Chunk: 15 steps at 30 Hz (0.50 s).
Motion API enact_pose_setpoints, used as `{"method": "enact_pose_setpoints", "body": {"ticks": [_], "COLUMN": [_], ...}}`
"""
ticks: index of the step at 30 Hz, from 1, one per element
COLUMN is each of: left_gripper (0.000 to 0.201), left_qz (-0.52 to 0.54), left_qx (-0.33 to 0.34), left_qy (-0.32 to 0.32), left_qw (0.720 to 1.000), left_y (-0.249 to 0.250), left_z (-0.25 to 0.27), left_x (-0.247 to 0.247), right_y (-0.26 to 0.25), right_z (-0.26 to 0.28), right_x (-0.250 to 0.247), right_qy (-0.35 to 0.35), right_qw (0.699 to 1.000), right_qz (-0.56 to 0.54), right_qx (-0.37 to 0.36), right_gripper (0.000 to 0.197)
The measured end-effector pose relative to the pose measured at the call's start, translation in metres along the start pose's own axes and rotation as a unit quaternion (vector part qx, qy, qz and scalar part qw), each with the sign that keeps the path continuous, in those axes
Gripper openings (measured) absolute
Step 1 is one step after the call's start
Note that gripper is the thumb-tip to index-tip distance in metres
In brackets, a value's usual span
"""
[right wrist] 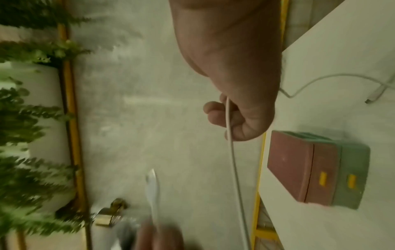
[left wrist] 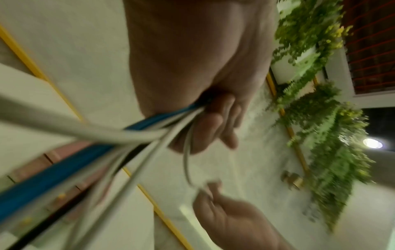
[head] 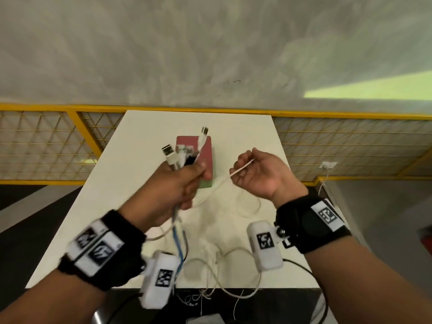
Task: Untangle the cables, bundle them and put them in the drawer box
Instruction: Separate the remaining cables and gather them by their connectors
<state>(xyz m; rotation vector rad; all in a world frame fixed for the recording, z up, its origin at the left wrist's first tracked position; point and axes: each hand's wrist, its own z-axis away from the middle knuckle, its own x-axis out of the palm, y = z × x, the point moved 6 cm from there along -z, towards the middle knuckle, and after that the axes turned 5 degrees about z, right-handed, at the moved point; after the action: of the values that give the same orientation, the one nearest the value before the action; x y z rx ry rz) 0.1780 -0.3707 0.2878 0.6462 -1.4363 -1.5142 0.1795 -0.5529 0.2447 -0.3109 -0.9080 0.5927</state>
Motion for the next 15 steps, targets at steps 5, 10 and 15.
{"method": "enact_pose_setpoints", "body": {"ticks": [5, 10, 15], "left_gripper": [0.031, 0.029, 0.012], "left_qz": [-0.249, -0.165, -0.156], "left_qx": [-0.168, 0.024, 0.148], "left_qy": [0.097, 0.259, 0.193], "left_qw": [0.949, 0.952, 0.957], "left_y": [-0.030, 0.004, 0.030], "left_z": [0.034, 0.030, 0.001], "left_x": [-0.117, -0.138, -0.027], "right_y": [-0.016, 0.018, 0.055], "right_z": [-0.011, -0.012, 0.003], "right_x": [-0.040, -0.042, 0.008], "right_qy": [0.062, 0.072, -0.049], "right_qw": [0.996, 0.996, 0.993], "right_qz": [-0.055, 0.045, 0.108], "right_qx": [-0.032, -0.013, 0.009], "right_gripper": [0.038, 0.032, 0.021]}}
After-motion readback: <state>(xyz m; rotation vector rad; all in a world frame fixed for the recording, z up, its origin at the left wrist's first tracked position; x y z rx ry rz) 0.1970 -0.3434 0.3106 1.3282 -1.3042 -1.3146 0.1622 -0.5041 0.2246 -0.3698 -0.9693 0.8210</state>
